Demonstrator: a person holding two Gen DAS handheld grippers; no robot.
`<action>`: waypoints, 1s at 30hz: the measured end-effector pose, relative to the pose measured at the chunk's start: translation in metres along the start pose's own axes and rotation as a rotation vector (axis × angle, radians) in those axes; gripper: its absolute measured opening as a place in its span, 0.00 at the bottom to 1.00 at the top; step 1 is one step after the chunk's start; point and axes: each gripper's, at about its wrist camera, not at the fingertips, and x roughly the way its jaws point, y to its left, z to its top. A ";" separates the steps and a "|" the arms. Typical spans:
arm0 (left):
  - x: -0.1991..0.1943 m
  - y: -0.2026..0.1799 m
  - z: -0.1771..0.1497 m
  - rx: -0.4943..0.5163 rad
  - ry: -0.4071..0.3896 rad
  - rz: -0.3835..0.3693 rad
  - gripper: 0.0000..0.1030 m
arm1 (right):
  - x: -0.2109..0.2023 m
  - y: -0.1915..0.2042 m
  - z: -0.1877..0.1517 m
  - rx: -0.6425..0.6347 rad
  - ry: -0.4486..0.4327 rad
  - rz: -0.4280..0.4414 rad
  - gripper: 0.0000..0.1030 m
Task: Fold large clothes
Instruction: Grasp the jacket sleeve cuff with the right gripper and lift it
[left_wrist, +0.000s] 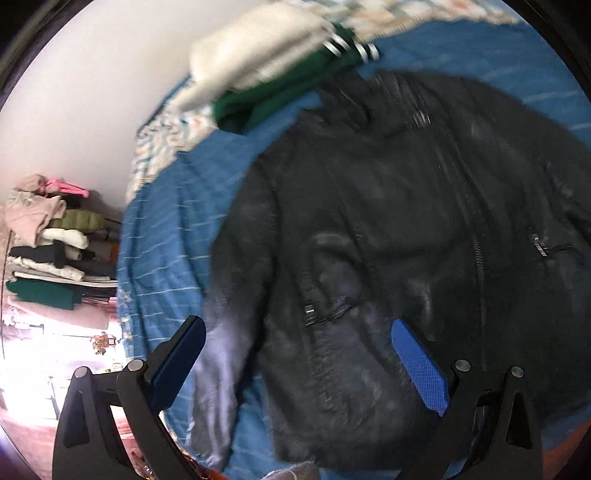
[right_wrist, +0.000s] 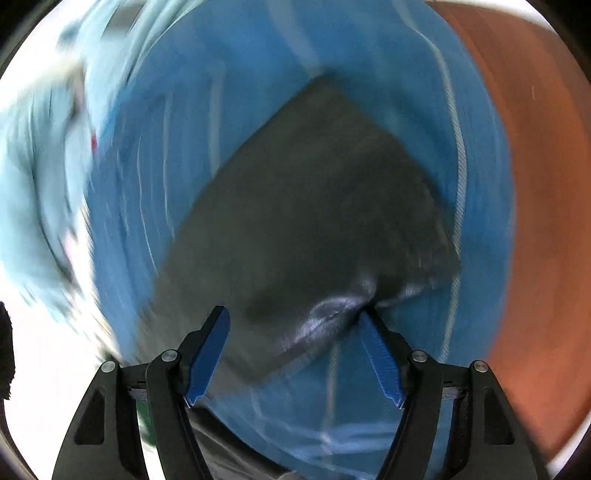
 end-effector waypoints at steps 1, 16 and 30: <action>0.009 -0.007 0.004 0.007 0.005 -0.002 1.00 | -0.001 0.000 0.003 0.022 -0.026 0.047 0.69; 0.069 -0.049 0.035 -0.055 0.091 -0.141 1.00 | 0.033 0.010 0.013 -0.070 0.012 0.129 0.71; 0.076 -0.048 0.042 -0.055 0.094 -0.160 1.00 | 0.031 0.041 0.032 -0.075 -0.205 0.127 0.36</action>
